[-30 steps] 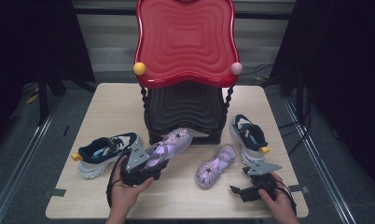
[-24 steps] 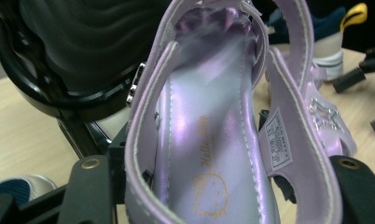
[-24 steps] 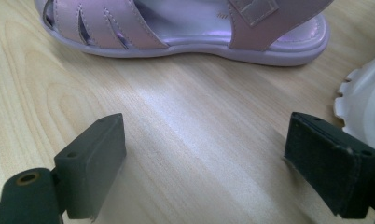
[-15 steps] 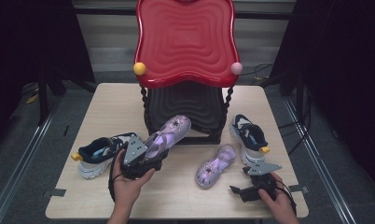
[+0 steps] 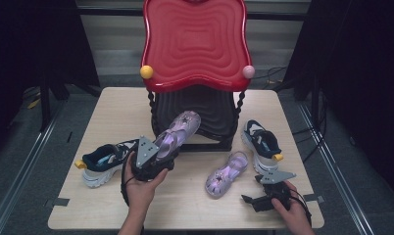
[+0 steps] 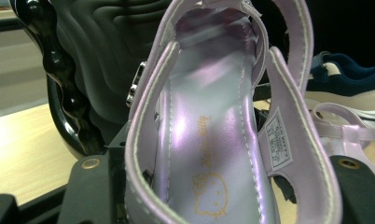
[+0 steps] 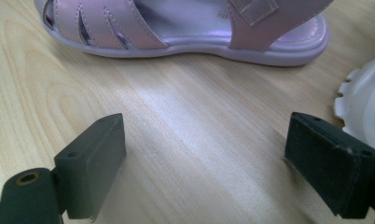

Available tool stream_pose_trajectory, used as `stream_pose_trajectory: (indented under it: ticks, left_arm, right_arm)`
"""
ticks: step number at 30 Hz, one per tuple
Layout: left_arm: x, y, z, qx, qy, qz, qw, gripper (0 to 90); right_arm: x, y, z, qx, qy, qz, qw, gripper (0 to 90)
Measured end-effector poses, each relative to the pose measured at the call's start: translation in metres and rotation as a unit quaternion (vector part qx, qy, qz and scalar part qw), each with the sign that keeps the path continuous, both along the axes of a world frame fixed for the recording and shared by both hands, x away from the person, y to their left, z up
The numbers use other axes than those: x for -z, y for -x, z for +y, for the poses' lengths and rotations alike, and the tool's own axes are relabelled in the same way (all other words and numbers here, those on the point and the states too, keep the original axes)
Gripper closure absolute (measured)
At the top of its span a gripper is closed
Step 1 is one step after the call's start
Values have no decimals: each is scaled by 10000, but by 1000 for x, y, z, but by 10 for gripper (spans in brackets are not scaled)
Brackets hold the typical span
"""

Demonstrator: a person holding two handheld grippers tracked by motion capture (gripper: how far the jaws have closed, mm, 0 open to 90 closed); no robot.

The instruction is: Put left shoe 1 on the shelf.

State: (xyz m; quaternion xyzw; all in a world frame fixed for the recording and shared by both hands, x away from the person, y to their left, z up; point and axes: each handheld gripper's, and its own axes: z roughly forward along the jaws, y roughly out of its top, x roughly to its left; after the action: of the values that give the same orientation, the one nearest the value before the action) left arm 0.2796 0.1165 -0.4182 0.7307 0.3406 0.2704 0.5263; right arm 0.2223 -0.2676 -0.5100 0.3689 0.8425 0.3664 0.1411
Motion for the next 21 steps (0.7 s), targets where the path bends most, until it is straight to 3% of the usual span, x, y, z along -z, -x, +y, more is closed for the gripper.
stream_pose_trajectory:
  ticks: [14, 18, 19, 21]
  left_arm:
    - [-2, -8, -20, -251, 140, -153, 9995, 377]
    - [-3, -9, -25, -463, 204, -211, 9985, 377]
    - [-3, -10, -24, -399, 128, -232, 9989, 376]
    - [-3, -11, -27, -555, 248, -216, 9979, 376]
  right_arm:
    - [0, 0, 0, 0, 2, -1, 10000, 117]
    - [0, 0, 0, 0, 1, -1, 10000, 117]
    - [0, 0, 0, -5, 4, -7, 10000, 117]
    - [0, 0, 0, -4, 5, -7, 10000, 117]
